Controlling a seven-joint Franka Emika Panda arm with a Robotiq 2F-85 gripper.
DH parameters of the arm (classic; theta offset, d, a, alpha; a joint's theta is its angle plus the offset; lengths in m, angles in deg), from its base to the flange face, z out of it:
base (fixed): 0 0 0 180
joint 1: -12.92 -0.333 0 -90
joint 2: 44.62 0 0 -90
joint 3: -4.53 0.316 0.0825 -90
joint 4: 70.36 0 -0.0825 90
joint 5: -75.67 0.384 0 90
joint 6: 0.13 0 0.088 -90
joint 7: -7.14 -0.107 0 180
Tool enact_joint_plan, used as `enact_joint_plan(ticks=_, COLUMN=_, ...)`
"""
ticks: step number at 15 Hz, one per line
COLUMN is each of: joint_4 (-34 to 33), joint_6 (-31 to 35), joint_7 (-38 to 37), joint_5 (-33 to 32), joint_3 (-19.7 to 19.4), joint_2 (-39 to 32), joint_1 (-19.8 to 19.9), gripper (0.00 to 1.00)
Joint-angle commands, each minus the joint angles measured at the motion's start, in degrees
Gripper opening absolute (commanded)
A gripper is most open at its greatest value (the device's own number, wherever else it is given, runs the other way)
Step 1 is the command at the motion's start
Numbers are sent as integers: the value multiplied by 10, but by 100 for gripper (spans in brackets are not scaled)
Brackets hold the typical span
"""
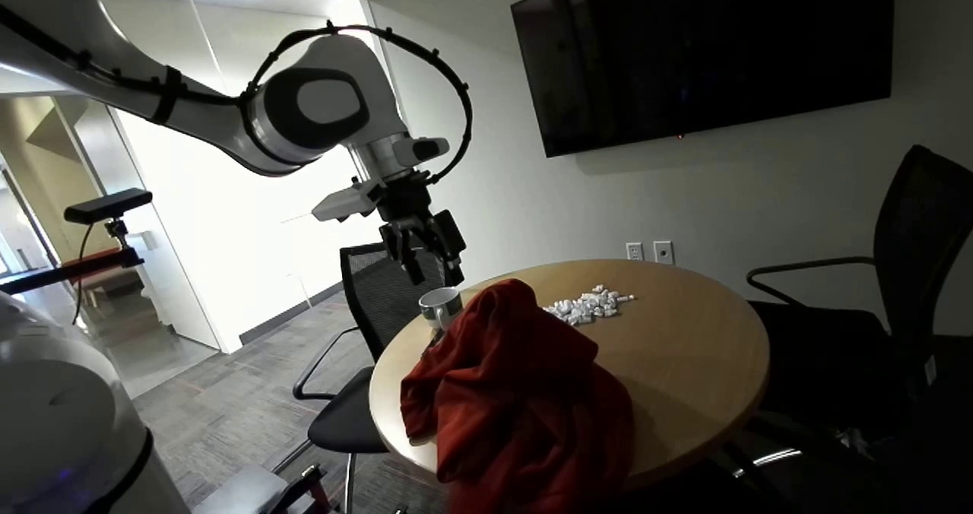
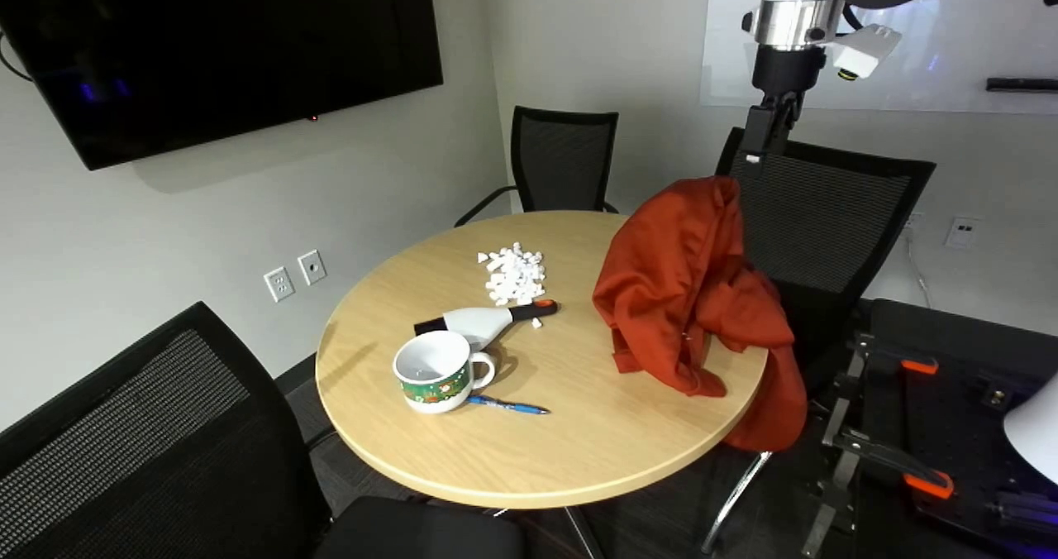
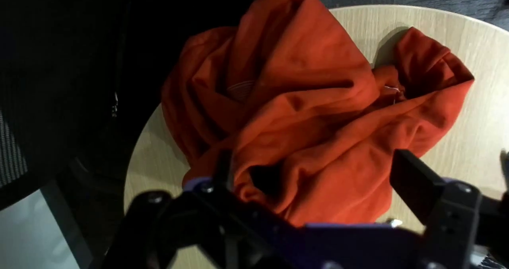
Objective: Take the cloth and put it on the back rest
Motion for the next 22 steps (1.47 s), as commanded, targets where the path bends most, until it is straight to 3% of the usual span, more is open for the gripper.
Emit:
enact_joint_plan(ticks=1, joint_4=-1, joint_6=0, joint_7=6, joint_5=8, joint_3=12, joint_2=-1, joint_1=12, gripper=100)
enact_joint_plan(ticks=8, joint_4=16, joint_6=18, joint_7=34, joint_5=-43, joint_3=-4, joint_2=-59, joint_1=45, gripper=100)
enact_joint_plan(ticks=12, joint_4=12, joint_6=83, joint_7=55, joint_5=-63, joint_3=-37, joint_2=-157, joint_1=73, gripper=100)
enact_joint_plan(ticks=15, joint_4=-21, joint_6=136, joint_7=91, joint_5=-18, joint_3=-60, joint_2=-247, joint_1=72, gripper=100)
enact_joint_plan(ticks=16, joint_4=14, joint_6=114, joint_7=72, joint_5=-41, joint_3=-49, joint_2=-184, joint_1=77, gripper=100)
enact_joint_plan(ticks=22, joint_4=2, joint_6=121, joint_7=81, joint_5=-54, joint_3=-48, joint_2=-210, joint_1=78, gripper=100)
